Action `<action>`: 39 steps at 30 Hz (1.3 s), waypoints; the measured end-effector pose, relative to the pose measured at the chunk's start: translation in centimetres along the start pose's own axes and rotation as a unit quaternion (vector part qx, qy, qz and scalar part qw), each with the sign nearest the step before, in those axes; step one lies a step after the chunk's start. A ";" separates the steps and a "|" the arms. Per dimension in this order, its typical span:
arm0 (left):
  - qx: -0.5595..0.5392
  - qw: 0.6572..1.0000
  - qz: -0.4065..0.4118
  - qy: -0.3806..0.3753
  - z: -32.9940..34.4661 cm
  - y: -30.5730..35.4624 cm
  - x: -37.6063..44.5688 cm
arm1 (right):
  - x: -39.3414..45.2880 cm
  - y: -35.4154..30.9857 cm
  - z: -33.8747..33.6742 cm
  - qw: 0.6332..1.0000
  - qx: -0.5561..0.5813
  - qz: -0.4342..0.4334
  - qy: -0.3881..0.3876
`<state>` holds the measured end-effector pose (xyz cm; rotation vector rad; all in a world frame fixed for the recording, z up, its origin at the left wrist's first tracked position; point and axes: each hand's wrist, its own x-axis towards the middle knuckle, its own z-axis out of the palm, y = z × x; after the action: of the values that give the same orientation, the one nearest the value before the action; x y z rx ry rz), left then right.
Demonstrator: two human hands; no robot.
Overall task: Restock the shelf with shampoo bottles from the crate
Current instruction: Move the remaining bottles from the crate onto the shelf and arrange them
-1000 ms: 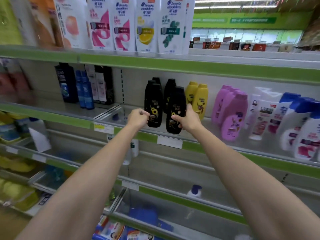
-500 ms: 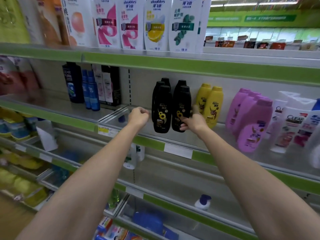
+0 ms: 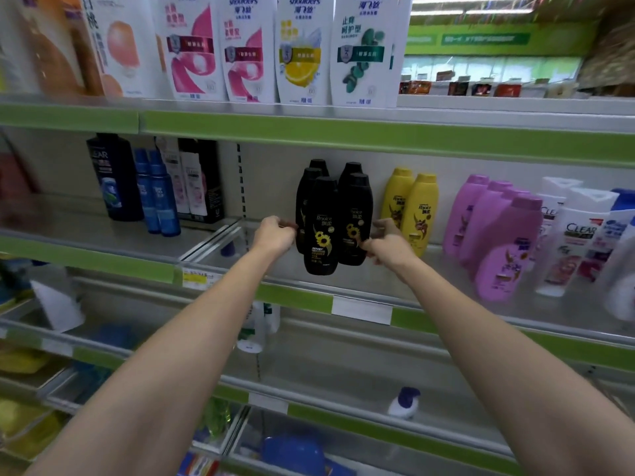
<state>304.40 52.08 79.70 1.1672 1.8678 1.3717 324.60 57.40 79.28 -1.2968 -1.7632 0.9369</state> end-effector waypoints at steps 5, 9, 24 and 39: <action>0.010 1.000 0.012 0.010 -0.2 0.6 0.8 | -0.3 -0.6 0.1 1.000 -0.018 0.015 0.014; 0.010 1.000 -0.011 0.013 -0.1 1.2 1.3 | -0.4 -1.1 0.6 0.998 0.036 0.045 0.035; -0.204 0.960 -0.029 -0.190 3.6 -1.4 5.4 | 0.3 -3.0 5.8 0.959 0.252 0.094 0.093; -0.383 0.888 -0.080 -0.242 3.3 0.0 2.3 | 0.5 -4.3 10.7 0.924 0.334 0.117 0.141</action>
<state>306.00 55.65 78.71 0.8038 0.8972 1.3624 313.25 55.61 78.20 -1.1178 -0.9445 1.2690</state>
